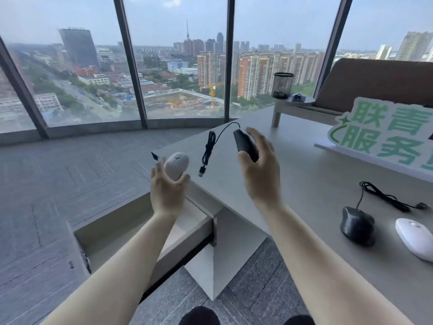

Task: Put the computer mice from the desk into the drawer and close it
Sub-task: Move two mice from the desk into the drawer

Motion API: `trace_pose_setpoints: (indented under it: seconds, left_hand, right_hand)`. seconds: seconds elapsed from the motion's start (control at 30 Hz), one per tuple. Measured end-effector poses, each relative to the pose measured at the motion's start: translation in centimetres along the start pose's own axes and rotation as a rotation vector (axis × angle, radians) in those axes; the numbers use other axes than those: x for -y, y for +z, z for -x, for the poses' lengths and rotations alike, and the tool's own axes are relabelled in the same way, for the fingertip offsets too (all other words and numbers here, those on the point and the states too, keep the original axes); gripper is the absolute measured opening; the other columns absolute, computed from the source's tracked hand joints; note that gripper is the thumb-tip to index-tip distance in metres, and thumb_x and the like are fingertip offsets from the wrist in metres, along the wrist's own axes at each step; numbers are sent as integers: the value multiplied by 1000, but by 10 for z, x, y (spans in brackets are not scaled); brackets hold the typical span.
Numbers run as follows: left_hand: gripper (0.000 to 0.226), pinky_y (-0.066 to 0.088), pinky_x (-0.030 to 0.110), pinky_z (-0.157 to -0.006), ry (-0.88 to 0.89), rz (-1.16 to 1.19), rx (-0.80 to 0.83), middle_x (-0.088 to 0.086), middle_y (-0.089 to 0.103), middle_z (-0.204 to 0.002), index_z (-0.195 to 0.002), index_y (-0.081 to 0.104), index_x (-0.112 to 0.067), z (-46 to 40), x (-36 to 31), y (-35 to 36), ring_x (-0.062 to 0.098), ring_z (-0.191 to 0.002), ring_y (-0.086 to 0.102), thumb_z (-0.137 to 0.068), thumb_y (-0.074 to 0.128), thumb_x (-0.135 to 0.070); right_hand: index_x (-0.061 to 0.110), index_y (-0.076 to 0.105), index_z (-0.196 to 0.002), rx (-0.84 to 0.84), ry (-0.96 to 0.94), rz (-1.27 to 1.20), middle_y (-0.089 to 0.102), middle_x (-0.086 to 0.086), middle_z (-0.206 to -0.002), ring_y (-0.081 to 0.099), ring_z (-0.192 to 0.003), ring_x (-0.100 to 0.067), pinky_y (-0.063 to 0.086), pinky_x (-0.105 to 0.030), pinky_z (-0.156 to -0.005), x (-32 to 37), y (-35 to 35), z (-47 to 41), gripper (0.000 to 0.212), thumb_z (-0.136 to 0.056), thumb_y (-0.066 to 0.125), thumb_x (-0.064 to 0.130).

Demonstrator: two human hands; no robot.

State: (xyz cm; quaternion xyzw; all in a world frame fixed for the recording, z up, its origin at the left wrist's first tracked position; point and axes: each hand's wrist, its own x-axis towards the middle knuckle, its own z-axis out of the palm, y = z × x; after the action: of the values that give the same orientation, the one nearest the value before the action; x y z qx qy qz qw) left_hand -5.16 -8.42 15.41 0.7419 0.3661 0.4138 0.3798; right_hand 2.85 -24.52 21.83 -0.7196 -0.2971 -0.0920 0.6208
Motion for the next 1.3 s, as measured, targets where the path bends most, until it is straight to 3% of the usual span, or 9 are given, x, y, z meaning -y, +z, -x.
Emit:
trace_pose_setpoints:
  seconds: [0.1,0.27,0.4,0.57,0.7,0.93,1.1,1.2,1.3]
  left_hand:
    - [65,37,28,-78,-78,-63,-102,11,50,-126,-141,41,-12,-9,35,-49,19,-94,49,-83,64,-27]
    - [68,44,36,-76,-300,-220,-106,15,50,-123,-140,42,-9,-17,112,-92,29,-95,55,-82,65,-36]
    - [64,44,41,-88,-487,-298,-19,19,47,-131,-136,46,-7,-24,166,-89,38,-110,54,-82,64,-37]
    - [68,39,36,-87,-627,-329,92,15,37,-143,-145,34,-11,-29,205,-60,36,-117,52,-87,57,-39]
    - [68,43,37,-91,-635,-402,165,13,41,-139,-147,32,-22,-33,224,-35,35,-115,55,-86,56,-39]
    - [65,44,39,-91,-649,-614,269,12,45,-137,-141,38,-22,-32,252,-11,34,-126,42,-81,58,-36]
    - [53,43,40,-94,-639,-693,317,15,48,-133,-131,47,-18,-29,258,-10,36,-123,42,-80,53,-34]
    - [53,40,43,-97,-619,-646,277,17,47,-135,-134,46,-14,-33,243,-15,37,-124,40,-87,44,-38]
    - [51,38,41,-100,-446,-537,235,15,46,-140,-140,43,-16,-39,207,-16,34,-126,39,-91,45,-29]
  right_hand:
    - [23,53,-137,77,29,-129,55,6,-132,52,-118,-5,41,-23,-104,24,39,14,51,-88,54,10]
    - [22,51,-139,293,118,-126,54,9,-130,51,-107,1,33,6,-84,14,104,41,49,-91,54,11]
    - [22,51,-138,482,234,-20,54,0,-137,50,-124,-13,36,-20,-100,-30,156,56,50,-89,54,12]
    - [19,48,-141,617,351,204,51,-4,-141,47,-130,-24,37,-39,-110,-99,206,62,53,-88,50,14]
    - [26,42,-143,783,387,491,41,-6,-146,40,-126,-33,40,-41,-105,-142,234,64,54,-90,46,22]
    - [22,29,-142,1055,467,850,31,-18,-141,39,-125,-39,44,-42,-99,-174,272,75,60,-86,48,13]
    - [23,32,-140,1079,494,904,34,-18,-141,45,-124,-38,48,-43,-95,-181,274,80,58,-88,57,21]
    - [20,35,-141,957,403,825,39,-15,-139,46,-121,-36,45,-41,-90,-165,260,72,49,-94,47,27]
    - [18,48,-134,802,308,653,47,-12,-135,51,-117,-33,45,-40,-91,-135,228,55,39,-95,43,24]
